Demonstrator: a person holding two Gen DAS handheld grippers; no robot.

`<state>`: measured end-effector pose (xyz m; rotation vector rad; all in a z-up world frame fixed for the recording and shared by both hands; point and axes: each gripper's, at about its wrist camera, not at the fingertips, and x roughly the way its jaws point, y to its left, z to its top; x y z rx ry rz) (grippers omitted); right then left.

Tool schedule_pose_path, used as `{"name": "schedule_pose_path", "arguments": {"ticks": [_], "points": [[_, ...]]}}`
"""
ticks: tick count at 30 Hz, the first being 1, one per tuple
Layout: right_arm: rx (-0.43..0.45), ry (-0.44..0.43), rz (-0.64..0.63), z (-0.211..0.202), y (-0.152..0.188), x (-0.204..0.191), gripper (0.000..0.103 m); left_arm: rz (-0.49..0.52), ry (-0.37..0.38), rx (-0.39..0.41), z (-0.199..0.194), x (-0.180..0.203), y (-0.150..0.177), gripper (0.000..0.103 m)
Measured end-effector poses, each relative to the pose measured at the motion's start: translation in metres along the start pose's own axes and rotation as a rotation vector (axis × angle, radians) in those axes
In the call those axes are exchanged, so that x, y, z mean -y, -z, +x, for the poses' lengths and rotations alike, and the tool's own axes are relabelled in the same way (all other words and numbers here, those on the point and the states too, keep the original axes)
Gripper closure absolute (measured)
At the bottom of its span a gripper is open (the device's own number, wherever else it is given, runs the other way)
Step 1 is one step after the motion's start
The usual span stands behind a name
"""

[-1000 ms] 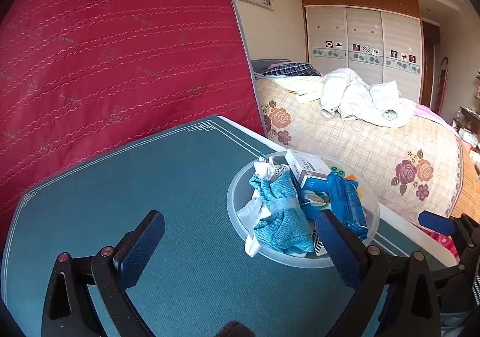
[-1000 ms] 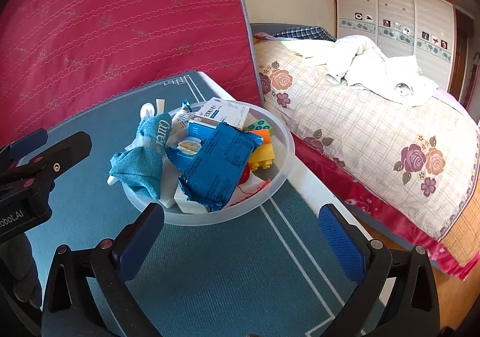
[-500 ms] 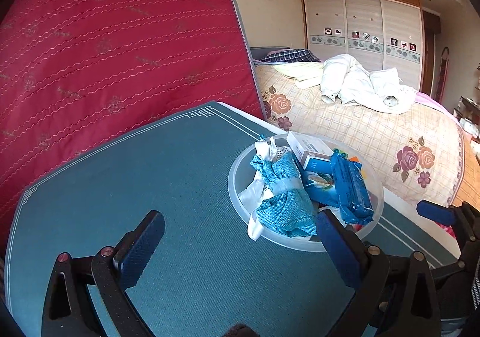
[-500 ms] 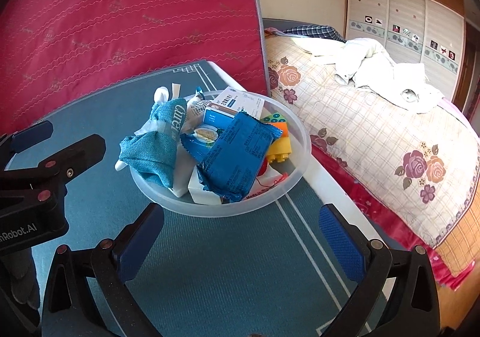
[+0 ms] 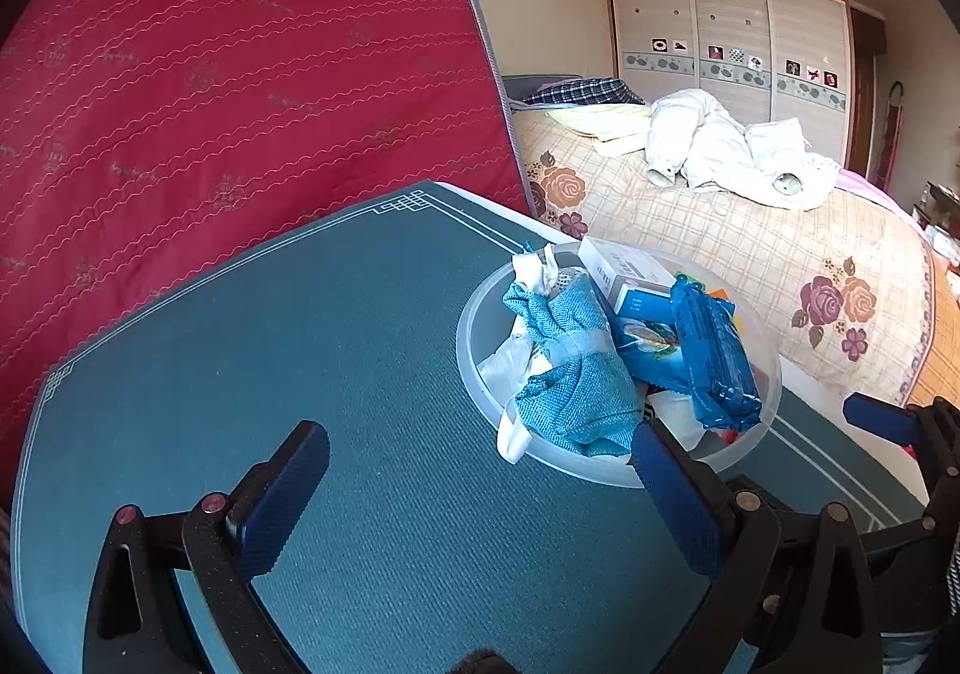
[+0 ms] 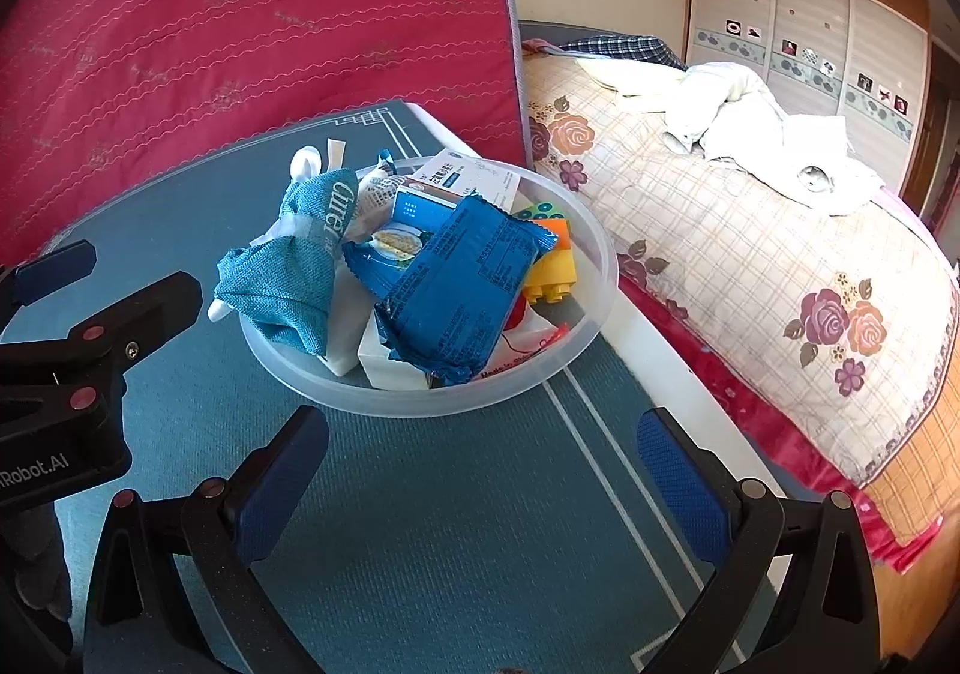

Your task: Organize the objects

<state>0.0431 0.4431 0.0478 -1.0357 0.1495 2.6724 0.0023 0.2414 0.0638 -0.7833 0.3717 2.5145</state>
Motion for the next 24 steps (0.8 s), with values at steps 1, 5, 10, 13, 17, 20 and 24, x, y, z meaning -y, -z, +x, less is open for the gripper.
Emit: {"name": "schedule_pose_path", "arguments": {"ticks": [1, 5, 10, 13, 17, 20, 24], "points": [[0.0, 0.002, -0.001, 0.0, 0.0, 0.0, 0.0, 0.0, -0.002, 0.0, 0.0, 0.0, 0.0, 0.0], [-0.002, 0.004, 0.004, 0.002, -0.001, 0.0, 0.0, -0.002, -0.012, 0.0, 0.002, 0.0, 0.0, 0.0], [-0.006, 0.002, 0.005, 0.003, 0.0, -0.001, 0.0, -0.003, -0.017, -0.002, 0.004, -0.002, 0.0, 0.0], [-0.009, -0.001, 0.006, 0.004, 0.0, -0.001, 0.0, 0.002, -0.02, -0.002, 0.004, -0.002, 0.001, 0.0], [-0.016, -0.006, 0.007, 0.005, 0.001, -0.002, 0.0, 0.003, -0.033, -0.01, 0.005, -0.005, 0.004, 0.0], [-0.023, -0.019, 0.01, 0.006, 0.002, -0.005, 0.0, -0.008, -0.054, -0.03, 0.006, -0.013, 0.01, 0.0], [-0.041, -0.048, 0.0, 0.01, 0.005, -0.017, 0.0, -0.046, -0.068, -0.071, 0.006, -0.031, 0.023, 0.0]]}}
